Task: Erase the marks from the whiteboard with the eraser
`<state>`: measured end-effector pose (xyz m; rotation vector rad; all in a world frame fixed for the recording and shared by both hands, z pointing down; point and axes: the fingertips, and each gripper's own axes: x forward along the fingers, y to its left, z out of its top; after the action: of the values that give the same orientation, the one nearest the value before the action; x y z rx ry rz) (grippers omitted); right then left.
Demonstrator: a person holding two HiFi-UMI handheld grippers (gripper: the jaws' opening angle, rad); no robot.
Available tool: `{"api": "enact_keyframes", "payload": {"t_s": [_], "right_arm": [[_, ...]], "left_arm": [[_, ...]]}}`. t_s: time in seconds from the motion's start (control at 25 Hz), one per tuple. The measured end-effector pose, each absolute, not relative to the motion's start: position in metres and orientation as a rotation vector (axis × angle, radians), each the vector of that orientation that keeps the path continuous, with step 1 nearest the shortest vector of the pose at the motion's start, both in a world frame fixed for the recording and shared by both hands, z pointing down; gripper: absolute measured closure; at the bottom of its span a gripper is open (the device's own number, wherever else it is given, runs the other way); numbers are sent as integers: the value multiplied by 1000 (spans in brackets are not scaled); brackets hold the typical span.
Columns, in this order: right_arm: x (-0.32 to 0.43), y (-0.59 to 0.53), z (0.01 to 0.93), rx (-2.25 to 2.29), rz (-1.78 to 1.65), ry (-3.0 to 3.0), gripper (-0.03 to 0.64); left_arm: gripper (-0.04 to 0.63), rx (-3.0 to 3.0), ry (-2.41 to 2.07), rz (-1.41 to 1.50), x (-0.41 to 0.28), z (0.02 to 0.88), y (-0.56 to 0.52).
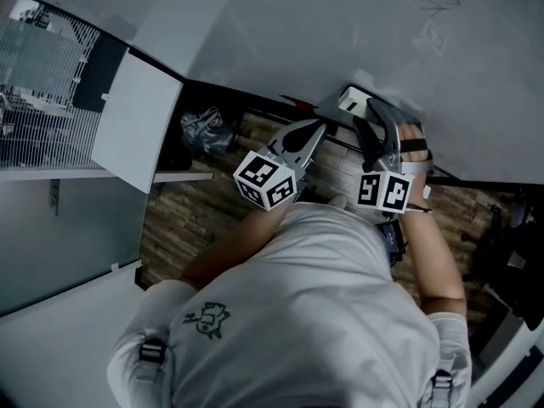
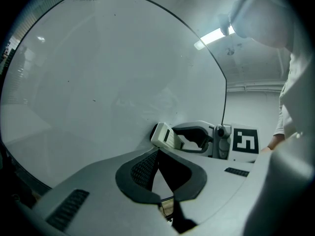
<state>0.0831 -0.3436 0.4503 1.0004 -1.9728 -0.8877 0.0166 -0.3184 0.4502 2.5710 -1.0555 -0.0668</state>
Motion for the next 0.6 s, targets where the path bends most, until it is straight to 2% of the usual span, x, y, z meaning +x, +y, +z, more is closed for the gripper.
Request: {"api": "enact_keyframes", "payload": {"t_s": [0.6], "right_arm": [[126,-328,242,1320,-1218,-1904,382]], "left_arm": [[588,2595,-1009,-101,34,444,-315]]}}
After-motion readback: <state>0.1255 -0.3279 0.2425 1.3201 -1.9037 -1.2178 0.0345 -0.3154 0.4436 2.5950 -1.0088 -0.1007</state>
